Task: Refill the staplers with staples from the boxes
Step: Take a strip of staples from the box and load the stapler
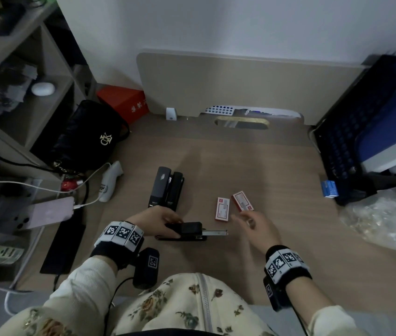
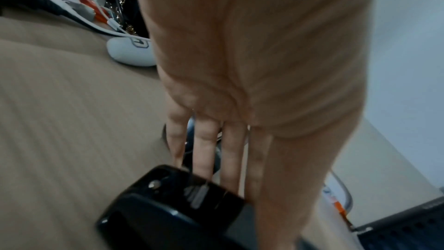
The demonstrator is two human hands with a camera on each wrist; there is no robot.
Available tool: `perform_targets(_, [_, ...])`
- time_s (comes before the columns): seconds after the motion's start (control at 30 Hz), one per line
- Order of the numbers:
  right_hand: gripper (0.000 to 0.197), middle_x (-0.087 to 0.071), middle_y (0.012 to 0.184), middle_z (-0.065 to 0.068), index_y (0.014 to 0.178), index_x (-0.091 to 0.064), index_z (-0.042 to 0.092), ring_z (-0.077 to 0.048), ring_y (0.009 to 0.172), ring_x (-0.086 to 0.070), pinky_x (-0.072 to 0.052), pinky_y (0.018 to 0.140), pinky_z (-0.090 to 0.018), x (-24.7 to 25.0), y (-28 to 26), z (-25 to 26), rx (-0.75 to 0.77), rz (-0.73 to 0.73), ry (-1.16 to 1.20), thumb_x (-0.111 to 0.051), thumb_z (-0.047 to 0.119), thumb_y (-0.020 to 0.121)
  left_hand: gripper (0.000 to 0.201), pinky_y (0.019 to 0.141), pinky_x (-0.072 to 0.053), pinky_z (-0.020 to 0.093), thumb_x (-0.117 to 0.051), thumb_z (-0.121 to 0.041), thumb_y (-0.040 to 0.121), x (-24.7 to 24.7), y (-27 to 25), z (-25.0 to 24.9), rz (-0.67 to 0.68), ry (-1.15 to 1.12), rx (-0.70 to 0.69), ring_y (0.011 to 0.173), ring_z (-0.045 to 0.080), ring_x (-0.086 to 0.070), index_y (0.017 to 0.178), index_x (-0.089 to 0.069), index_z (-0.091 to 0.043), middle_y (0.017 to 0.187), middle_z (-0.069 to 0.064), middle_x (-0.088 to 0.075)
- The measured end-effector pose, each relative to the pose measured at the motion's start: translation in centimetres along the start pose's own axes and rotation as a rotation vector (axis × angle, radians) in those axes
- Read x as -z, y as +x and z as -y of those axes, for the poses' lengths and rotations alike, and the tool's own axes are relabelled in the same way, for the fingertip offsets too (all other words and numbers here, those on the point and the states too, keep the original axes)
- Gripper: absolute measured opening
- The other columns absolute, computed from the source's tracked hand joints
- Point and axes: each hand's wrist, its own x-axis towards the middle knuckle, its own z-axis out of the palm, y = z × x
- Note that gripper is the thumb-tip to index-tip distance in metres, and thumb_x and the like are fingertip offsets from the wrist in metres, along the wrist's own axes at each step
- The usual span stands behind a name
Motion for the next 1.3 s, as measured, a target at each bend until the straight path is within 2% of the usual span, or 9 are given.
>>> perform_targets(0.1, [0.043,-0.060,0.120,0.000,0.117,-0.057,0.024,-0.022,0.104,-0.056,-0.047,0.083,-0.034,0.4,0.6,-1.8,-0.151,-0.170,-0.116,-0.053,0.055,0.086,0.035,0.095,-0.048,0.015,-0.073,-0.025,0.085,0.5,-0.3,-1.2,-0.016,-0.125,-0.042,0.106,0.000,-0.063,0.119,-0.066,-0.022,0.114,-0.009,-0.069])
perform_targets(0.2, [0.064,-0.047,0.132,-0.007,0.128,-0.048,0.016,-0.030,0.119,-0.044,-0.040,0.095,-0.042,-0.5,0.9,-2.9,-0.245,-0.112,-0.213,-0.056,0.059,0.082,0.025,0.098,-0.047,0.019,-0.067,-0.028,0.089,0.4,-0.6,-1.6,-0.100,-0.206,-0.064,0.103,-0.002,-0.063,0.114,-0.067,-0.027,0.108,-0.015,-0.070])
perform_targets(0.53, [0.044,-0.051,0.119,-0.013,0.109,-0.053,0.008,-0.032,0.107,-0.048,-0.041,0.084,-0.039,-2.5,1.2,-3.0,-0.237,-0.114,-0.286,-0.053,0.047,0.090,0.017,0.083,-0.047,0.010,-0.059,-0.025,0.095,0.6,-2.1,-1.1,-0.203,-0.241,-0.077,0.092,-0.001,-0.067,0.110,-0.066,-0.026,0.091,-0.016,-0.071])
perform_targets(0.7, [0.046,-0.053,0.118,-0.016,0.110,-0.054,0.005,-0.036,0.106,-0.049,-0.042,0.086,-0.040,-2.2,1.0,-3.1,-0.249,-0.112,-0.214,-0.052,0.046,0.090,0.016,0.088,-0.049,0.017,-0.059,-0.025,0.095,0.6,-1.9,-1.3,-0.215,-0.243,-0.089,0.092,0.003,-0.067,0.109,-0.065,-0.027,0.093,-0.014,-0.071])
perform_targets(0.83, [0.037,-0.064,0.102,-0.009,0.107,-0.055,0.014,-0.031,0.091,-0.058,-0.049,0.078,-0.039,-1.5,0.1,-2.4,-0.253,-0.170,-0.068,-0.054,0.047,0.089,0.018,0.077,-0.045,0.005,-0.057,-0.026,0.096,0.7,-1.8,-2.1,-0.194,-0.228,-0.117,0.088,-0.005,-0.065,0.112,-0.064,-0.025,0.096,-0.015,-0.069])
perform_targets(0.9, [0.028,-0.067,0.094,-0.005,0.102,-0.056,0.019,-0.025,0.081,-0.059,-0.050,0.073,-0.037,-0.8,-0.2,-1.4,-0.197,-0.195,0.030,-0.057,0.043,0.089,0.021,0.078,-0.047,0.007,-0.056,-0.031,0.096,0.7,-1.7,-2.5,-0.202,-0.269,-0.122,0.088,-0.007,-0.065,0.114,-0.065,-0.023,0.098,-0.013,-0.071])
perform_targets(1.03, [0.021,-0.065,0.088,0.006,0.097,-0.057,0.025,-0.016,0.080,-0.061,-0.050,0.069,-0.034,0.9,-0.9,2.0,-0.008,-0.188,0.165,-0.063,0.041,0.085,0.044,0.093,-0.052,0.028,-0.056,-0.051,0.090,1.0,-1.4,-3.5,-0.251,-0.431,-0.092,0.094,0.004,-0.068,0.127,-0.058,-0.026,0.109,-0.013,-0.068])
perform_targets(1.17, [0.032,-0.063,0.098,0.010,0.109,-0.060,0.022,-0.006,0.087,-0.057,-0.045,0.075,-0.021,2.2,-1.5,5.4,0.213,-0.064,0.154,-0.069,0.038,0.083,0.050,0.082,-0.055,0.028,-0.054,-0.053,0.090,1.8,-2.1,-5.8,-0.205,-0.631,-0.083,0.090,0.013,-0.072,0.133,-0.050,-0.028,0.119,-0.002,-0.066])
perform_targets(1.3, [0.038,-0.063,0.108,0.006,0.115,-0.062,0.021,-0.006,0.098,-0.054,-0.036,0.080,-0.008,3.2,-2.2,8.0,0.387,-0.019,0.078,-0.072,0.034,0.081,0.051,0.077,-0.058,0.033,-0.057,-0.058,0.079,2.1,-3.0,-7.1,-0.095,-0.851,-0.112,0.091,0.027,-0.073,0.113,-0.064,-0.020,0.101,0.010,-0.075])
